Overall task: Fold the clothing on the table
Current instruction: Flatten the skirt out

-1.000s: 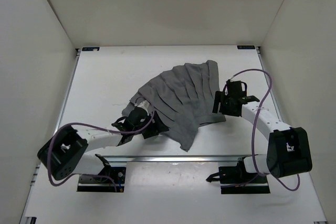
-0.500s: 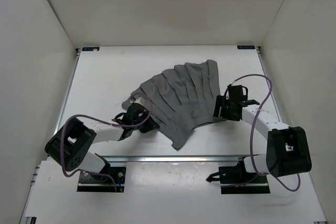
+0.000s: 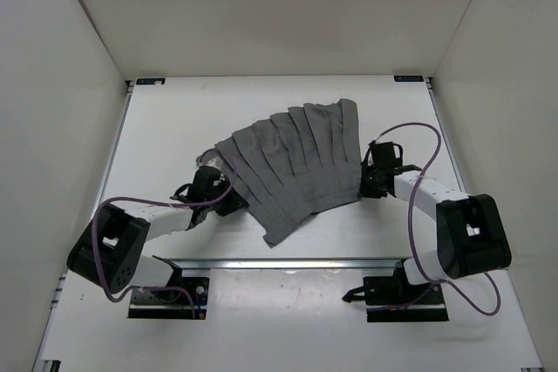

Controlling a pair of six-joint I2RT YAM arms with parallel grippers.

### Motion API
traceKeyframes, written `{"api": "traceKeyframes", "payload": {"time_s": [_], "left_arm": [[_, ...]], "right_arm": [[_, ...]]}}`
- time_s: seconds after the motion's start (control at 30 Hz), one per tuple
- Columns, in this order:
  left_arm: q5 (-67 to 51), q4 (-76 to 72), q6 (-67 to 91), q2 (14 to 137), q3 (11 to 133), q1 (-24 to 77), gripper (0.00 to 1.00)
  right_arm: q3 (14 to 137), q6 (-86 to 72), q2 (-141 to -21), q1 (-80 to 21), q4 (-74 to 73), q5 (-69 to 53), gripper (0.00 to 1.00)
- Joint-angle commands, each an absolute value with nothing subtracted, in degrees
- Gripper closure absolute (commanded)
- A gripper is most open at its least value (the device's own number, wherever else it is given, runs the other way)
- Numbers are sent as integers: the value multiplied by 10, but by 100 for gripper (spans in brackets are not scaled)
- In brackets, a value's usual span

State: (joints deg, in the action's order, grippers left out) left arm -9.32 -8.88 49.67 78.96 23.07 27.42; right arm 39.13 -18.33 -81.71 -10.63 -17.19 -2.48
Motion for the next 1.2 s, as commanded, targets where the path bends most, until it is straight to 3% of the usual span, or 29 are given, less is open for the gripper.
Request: {"api": "traceKeyframes", "payload": {"time_s": [0.0, 0.23, 0.3, 0.33, 0.37, 0.4, 0.5, 0.57, 0.73, 1.17], "left_arm": [[-68, 0, 431, 778, 244, 219, 100], [-46, 77, 343, 838, 355, 126, 98], [-53, 89, 324, 873, 403, 120, 78], [-63, 104, 311, 879, 414, 115, 62], [-74, 125, 302, 884, 437, 117, 53], [-78, 140, 297, 877, 445, 120, 46], [-88, 145, 299, 818, 417, 142, 37], [-81, 142, 315, 778, 379, 161, 35], [-84, 141, 344, 706, 289, 191, 34], [-126, 98, 404, 686, 221, 258, 35]], "right_arm": [[382, -186, -827, -145, -192, -28, 100], [334, -228, -743, -221, -207, -73, 100], [330, -221, -726, -231, -194, -99, 83], [329, -215, -709, -234, -189, -119, 71], [330, -208, -700, -238, -179, -127, 67], [324, -204, -676, -236, -171, -145, 63], [323, -206, -606, -222, -161, -155, 59], [318, -216, -558, -204, -170, -149, 58], [323, -192, -574, -136, -223, -128, 56], [301, -220, -678, -161, -170, -94, 55]]}}
